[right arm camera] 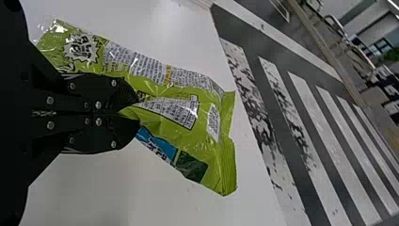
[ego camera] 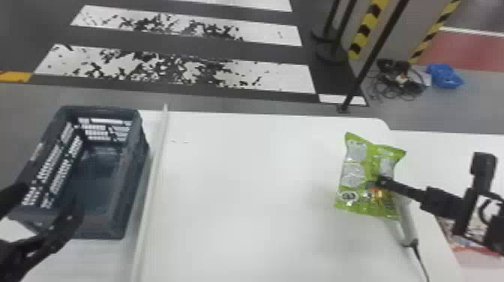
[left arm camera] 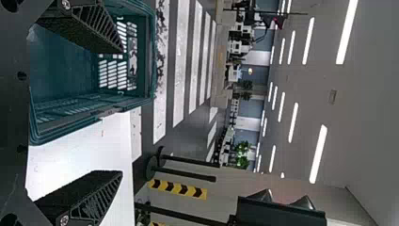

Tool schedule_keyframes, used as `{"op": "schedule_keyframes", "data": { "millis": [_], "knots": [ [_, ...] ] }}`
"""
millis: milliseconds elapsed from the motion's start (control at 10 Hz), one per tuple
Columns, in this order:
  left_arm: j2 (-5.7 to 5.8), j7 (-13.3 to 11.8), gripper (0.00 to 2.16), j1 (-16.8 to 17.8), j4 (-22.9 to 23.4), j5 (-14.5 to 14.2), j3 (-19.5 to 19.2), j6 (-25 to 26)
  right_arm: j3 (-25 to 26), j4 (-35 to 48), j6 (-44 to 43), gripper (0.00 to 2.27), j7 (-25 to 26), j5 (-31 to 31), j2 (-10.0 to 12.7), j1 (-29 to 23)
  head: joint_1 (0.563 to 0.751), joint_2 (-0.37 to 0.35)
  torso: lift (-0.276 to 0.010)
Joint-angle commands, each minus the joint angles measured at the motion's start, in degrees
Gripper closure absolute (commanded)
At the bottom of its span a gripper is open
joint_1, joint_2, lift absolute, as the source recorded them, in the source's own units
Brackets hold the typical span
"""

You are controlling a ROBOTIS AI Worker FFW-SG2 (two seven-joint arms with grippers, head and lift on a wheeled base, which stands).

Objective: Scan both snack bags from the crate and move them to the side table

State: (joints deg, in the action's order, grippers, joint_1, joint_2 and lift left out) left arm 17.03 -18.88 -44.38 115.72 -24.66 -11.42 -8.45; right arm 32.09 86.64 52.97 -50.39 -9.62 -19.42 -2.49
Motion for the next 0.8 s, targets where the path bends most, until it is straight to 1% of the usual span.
{"op": "schedule_keyframes", "data": {
  "millis": [0, 100, 200, 300, 400, 500, 600, 700],
  "knots": [
    [0.20, -0.1, 0.08, 0.0, -0.3, -0.1, 0.0, 0.0, 6.1, -0.9, 0.3, 2.25, 5.8, -2.8, 0.1, 2.1, 0.695, -0.214, -0.029],
    [0.46, -0.1, 0.08, 0.0, -0.6, -0.7, -0.4, 0.0, 9.0, -3.4, -2.0, 2.25, 10.8, -3.1, 0.1, 3.6, 0.695, -0.247, -0.029],
    [0.73, -0.2, 0.08, 0.0, -1.2, -0.9, -0.5, -0.2, 11.8, -5.2, -2.2, 2.25, 15.4, -4.7, 0.1, 5.0, 0.695, -0.309, -0.029],
    [0.82, -0.3, 0.08, 0.0, -1.6, -0.9, -0.5, -0.2, 13.0, -6.6, -4.1, 2.25, 21.8, -5.9, 0.2, 5.4, 0.695, -0.350, -0.029],
    [0.82, -0.4, 0.08, 0.0, -1.9, -1.0, -0.5, -0.4, 14.8, -10.3, -5.4, 2.25, 26.6, -5.9, 0.1, 7.2, 0.695, -0.350, -0.029],
    [0.82, -0.4, 0.08, 0.1, -2.1, -1.0, -0.5, -0.4, 14.6, -15.9, -8.5, 2.25, 30.4, -4.6, -1.1, 9.4, 0.695, -0.350, -0.029],
    [0.90, -0.4, 0.08, 0.3, -2.2, -1.4, -0.5, -0.4, 14.4, -20.1, -13.3, 2.25, 33.8, -4.1, -1.6, 10.8, 0.695, -0.350, -0.029],
    [1.26, -0.4, 0.08, 0.5, -2.3, -1.6, -0.5, -0.5, 14.2, -22.0, -17.3, 2.25, 37.3, -3.8, -1.8, 11.8, 0.695, -0.350, -0.029]
  ]
}}
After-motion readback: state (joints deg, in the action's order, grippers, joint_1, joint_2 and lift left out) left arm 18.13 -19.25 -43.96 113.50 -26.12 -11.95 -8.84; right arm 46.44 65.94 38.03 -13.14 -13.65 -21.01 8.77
